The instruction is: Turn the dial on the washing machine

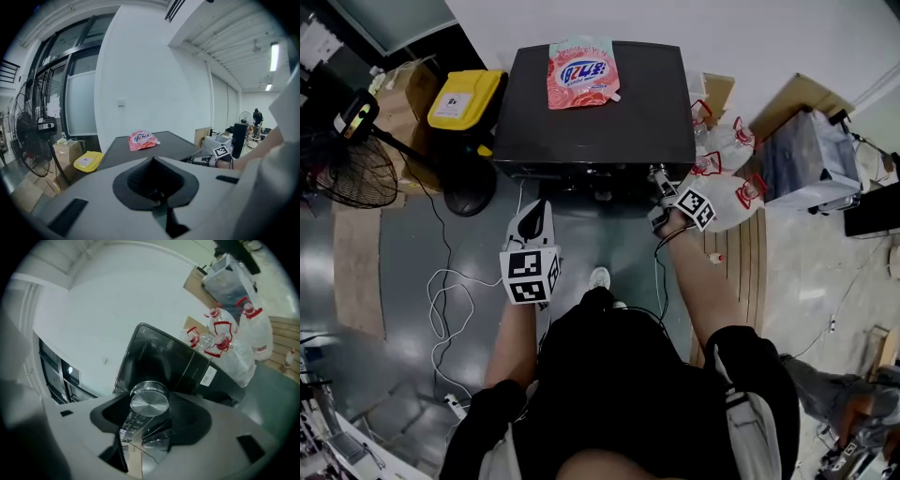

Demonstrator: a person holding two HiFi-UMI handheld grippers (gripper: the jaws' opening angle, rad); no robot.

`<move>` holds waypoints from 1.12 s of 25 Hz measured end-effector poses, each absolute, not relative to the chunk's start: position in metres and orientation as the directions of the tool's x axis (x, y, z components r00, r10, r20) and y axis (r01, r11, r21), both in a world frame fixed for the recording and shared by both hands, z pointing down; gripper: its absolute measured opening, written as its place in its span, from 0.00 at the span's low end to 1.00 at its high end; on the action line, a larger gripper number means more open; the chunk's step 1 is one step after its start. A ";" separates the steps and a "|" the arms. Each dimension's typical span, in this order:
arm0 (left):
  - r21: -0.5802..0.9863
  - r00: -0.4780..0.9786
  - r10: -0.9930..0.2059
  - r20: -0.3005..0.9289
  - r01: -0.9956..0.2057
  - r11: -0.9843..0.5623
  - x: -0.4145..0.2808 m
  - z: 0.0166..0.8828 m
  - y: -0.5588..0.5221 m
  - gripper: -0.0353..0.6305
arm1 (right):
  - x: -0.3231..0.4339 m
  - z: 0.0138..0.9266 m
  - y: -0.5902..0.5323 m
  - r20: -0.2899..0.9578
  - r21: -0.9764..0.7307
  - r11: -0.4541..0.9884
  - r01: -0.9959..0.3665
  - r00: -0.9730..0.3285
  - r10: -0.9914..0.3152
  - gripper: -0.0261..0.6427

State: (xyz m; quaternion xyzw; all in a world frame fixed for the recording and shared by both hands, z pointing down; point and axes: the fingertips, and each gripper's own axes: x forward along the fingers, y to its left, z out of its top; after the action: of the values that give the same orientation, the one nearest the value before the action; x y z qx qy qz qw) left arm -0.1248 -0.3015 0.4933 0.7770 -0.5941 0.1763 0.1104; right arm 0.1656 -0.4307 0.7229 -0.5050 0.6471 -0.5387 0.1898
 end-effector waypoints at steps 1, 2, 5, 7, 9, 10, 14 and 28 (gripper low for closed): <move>-0.038 0.231 -0.884 0.405 -0.962 -0.269 -0.125 0.494 -0.302 0.07 | 0.166 0.723 -0.431 0.293 -0.894 -0.092 -0.438 -0.417 -0.860 0.43; -0.039 0.231 -0.884 0.405 -0.962 -0.269 -0.125 0.494 -0.302 0.07 | 0.166 0.724 -0.431 0.290 -0.896 -0.091 -0.436 -0.418 -0.861 0.43; -0.039 0.235 -0.884 0.404 -0.961 -0.274 -0.124 0.494 -0.303 0.07 | 0.166 0.724 -0.430 0.292 -0.889 -0.082 -0.451 -0.420 -0.859 0.43; -0.037 0.240 -0.884 0.402 -0.960 -0.277 -0.122 0.493 -0.305 0.07 | 0.166 0.723 -0.430 0.300 -0.874 -0.074 -0.480 -0.415 -0.859 0.43; -0.033 0.245 -0.884 0.398 -0.959 -0.281 -0.120 0.492 -0.305 0.07 | 0.164 0.721 -0.427 0.312 -0.850 -0.054 -0.524 -0.418 -0.853 0.43; -0.031 0.248 -0.884 0.396 -0.959 -0.283 -0.119 0.492 -0.305 0.07 | 0.162 0.719 -0.425 0.317 -0.835 -0.038 -0.548 -0.424 -0.849 0.43; -0.021 0.262 -0.886 0.382 -0.956 -0.292 -0.113 0.489 -0.306 0.07 | 0.157 0.698 -0.418 0.321 -0.754 0.037 -0.656 -0.416 -0.851 0.44; 0.001 0.305 -0.920 0.247 -0.949 -0.314 -0.086 0.458 -0.302 0.07 | 0.133 0.434 -0.337 -0.106 -0.098 0.294 -0.951 -0.284 -0.953 0.04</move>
State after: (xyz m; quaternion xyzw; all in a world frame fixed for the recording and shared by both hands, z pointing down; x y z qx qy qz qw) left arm -0.0859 -0.3023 0.4584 0.8043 -0.5811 0.1003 0.0734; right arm 0.1326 -0.3371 0.4337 -0.5940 0.8012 -0.0078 0.0717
